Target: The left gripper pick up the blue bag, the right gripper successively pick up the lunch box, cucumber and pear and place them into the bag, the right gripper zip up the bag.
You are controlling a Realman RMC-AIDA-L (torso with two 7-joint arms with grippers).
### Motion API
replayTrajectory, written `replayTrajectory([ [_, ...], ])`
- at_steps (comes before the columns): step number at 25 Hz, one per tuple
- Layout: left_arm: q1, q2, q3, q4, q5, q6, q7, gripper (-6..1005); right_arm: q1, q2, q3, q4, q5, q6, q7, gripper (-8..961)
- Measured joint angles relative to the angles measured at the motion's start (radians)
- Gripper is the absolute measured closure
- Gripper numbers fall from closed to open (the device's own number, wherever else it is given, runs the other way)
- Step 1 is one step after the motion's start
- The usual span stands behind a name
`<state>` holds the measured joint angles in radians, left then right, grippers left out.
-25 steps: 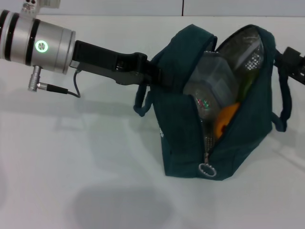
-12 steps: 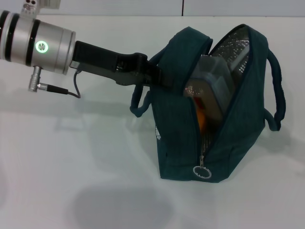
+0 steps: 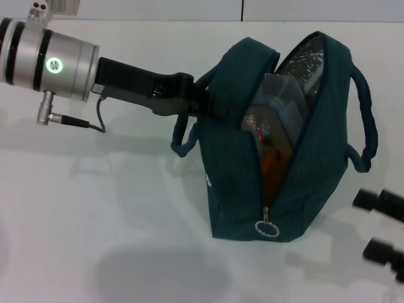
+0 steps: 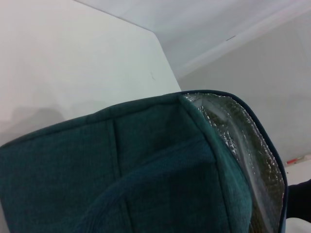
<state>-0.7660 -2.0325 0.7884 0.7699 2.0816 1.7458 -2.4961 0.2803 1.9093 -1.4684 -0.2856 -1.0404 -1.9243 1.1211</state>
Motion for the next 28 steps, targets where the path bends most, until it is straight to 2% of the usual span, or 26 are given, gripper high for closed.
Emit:
replayTrajectory([
  [5,0.005,0.0,0.0,0.0,0.0,-0.001,0.0,955,-0.003,0.02,-0.002,0.019,-0.082,0.054,-0.111,93],
  [13,0.008,-0.001,0.0,0.0,0.0,-0.002,0.003,954,0.006,0.08,-0.005,0.027,-0.141,0.243,-0.141,103],
  [16,0.009,-0.002,0.0,0.0,0.0,-0.002,0.004,954,0.026,0.096,-0.012,0.027,-0.143,0.283,-0.139,106],
  [28,0.009,-0.003,0.0,0.0,0.0,-0.002,0.008,954,0.101,0.109,-0.072,0.021,-0.14,0.354,-0.131,121],
])
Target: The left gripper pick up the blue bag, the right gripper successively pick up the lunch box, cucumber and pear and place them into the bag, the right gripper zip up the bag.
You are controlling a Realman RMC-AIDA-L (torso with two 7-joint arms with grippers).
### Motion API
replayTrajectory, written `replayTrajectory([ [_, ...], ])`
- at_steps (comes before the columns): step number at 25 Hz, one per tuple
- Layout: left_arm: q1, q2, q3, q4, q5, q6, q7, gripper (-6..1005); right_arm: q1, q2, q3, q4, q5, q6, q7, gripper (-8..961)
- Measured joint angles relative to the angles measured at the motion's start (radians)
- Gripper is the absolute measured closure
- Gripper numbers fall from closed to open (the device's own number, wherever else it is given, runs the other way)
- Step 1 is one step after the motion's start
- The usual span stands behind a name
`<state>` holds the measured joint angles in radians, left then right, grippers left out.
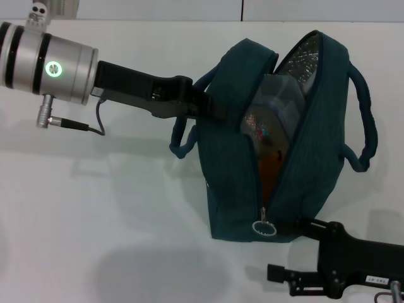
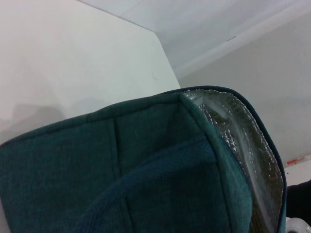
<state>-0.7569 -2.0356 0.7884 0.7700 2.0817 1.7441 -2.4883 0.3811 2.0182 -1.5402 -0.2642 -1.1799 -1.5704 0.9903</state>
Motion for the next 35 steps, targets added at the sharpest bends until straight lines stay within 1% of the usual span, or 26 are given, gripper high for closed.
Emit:
replayTrajectory([
  [4,0.0,-0.001,0.0,0.0,0.0,0.0,0.001,954,0.014,0.004,-0.037,-0.008,0.003,0.004,0.001,126],
  [15,0.002,-0.002,0.0,0.0,0.0,0.0,0.004,954,0.019,0.005,-0.043,-0.013,0.031,0.018,-0.002,139],
  [21,0.003,-0.002,0.0,0.0,0.0,0.0,0.005,954,0.021,0.005,-0.044,-0.031,0.032,0.057,0.0,146],
  [26,0.006,-0.002,0.006,0.0,-0.001,0.001,0.008,956,0.021,0.005,-0.046,-0.032,0.053,0.076,0.001,374],
  [32,0.007,-0.001,0.009,0.0,-0.004,0.002,0.008,956,0.021,0.005,-0.046,-0.032,0.055,0.078,0.0,608],
  [35,0.006,-0.002,0.009,0.0,-0.005,0.002,0.008,956,0.021,0.005,-0.046,-0.032,0.055,0.079,0.0,741],
])
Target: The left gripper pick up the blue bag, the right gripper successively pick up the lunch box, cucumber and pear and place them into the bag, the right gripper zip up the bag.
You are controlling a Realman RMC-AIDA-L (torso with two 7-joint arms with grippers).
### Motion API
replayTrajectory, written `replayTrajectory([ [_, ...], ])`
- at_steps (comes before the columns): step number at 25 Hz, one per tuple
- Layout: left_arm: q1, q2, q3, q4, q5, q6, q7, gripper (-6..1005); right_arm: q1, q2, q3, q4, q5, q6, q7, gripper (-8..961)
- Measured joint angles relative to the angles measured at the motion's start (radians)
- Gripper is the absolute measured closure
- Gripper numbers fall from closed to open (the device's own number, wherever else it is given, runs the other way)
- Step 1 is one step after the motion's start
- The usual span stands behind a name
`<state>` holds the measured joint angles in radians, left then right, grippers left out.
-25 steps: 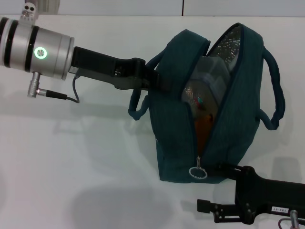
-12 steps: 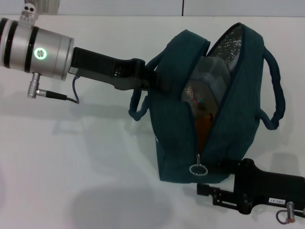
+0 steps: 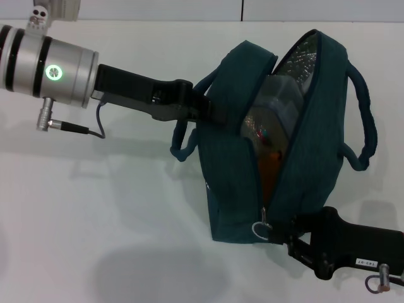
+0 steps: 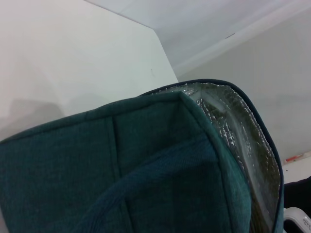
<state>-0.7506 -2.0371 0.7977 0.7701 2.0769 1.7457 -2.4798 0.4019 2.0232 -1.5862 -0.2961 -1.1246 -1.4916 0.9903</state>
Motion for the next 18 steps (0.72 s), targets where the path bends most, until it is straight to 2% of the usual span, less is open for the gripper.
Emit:
replayTrajectory([
  [2,0.0,0.0,0.0,0.0,-0.001,0.0,0.001,956,0.0,0.0,0.0,0.0,0.0,0.004,0.0,830],
  [13,-0.003,0.0,0.0,0.0,-0.003,0.003,0.007,956,0.009,0.0,-0.001,-0.001,0.0,0.016,0.001,950],
  [18,-0.001,0.0,0.0,0.001,-0.003,0.003,0.007,955,0.005,-0.002,0.005,-0.002,0.001,-0.003,-0.004,950],
])
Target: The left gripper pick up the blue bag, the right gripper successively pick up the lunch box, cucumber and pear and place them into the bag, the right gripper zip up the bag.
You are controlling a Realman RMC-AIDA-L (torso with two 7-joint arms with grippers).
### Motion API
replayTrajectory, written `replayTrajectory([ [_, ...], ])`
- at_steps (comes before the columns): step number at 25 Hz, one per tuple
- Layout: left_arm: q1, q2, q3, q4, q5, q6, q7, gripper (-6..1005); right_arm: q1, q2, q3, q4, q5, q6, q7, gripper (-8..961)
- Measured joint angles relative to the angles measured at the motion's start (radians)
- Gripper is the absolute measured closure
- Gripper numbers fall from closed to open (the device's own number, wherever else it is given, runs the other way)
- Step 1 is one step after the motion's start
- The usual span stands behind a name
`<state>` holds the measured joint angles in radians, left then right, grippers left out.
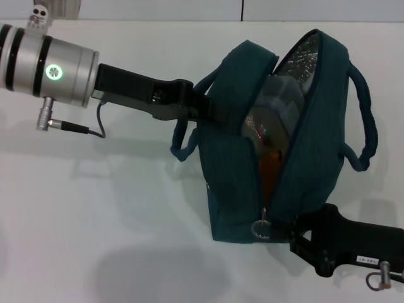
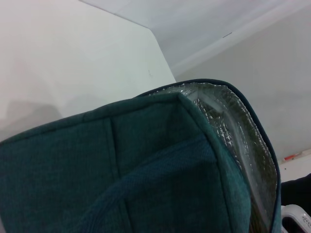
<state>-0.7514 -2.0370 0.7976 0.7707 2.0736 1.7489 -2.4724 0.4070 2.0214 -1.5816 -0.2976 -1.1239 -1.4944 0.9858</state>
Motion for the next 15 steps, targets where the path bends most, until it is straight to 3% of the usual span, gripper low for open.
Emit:
replayTrajectory([
  [7,0.008,0.002,0.0,0.001,0.0,0.0,0.0,955,-0.028,-0.019,0.026,0.003,0.026,-0.086,-0.021,950],
  [15,0.009,0.005,0.0,0.001,0.0,-0.003,0.001,955,-0.08,-0.046,0.173,0.01,0.028,-0.211,-0.022,950],
])
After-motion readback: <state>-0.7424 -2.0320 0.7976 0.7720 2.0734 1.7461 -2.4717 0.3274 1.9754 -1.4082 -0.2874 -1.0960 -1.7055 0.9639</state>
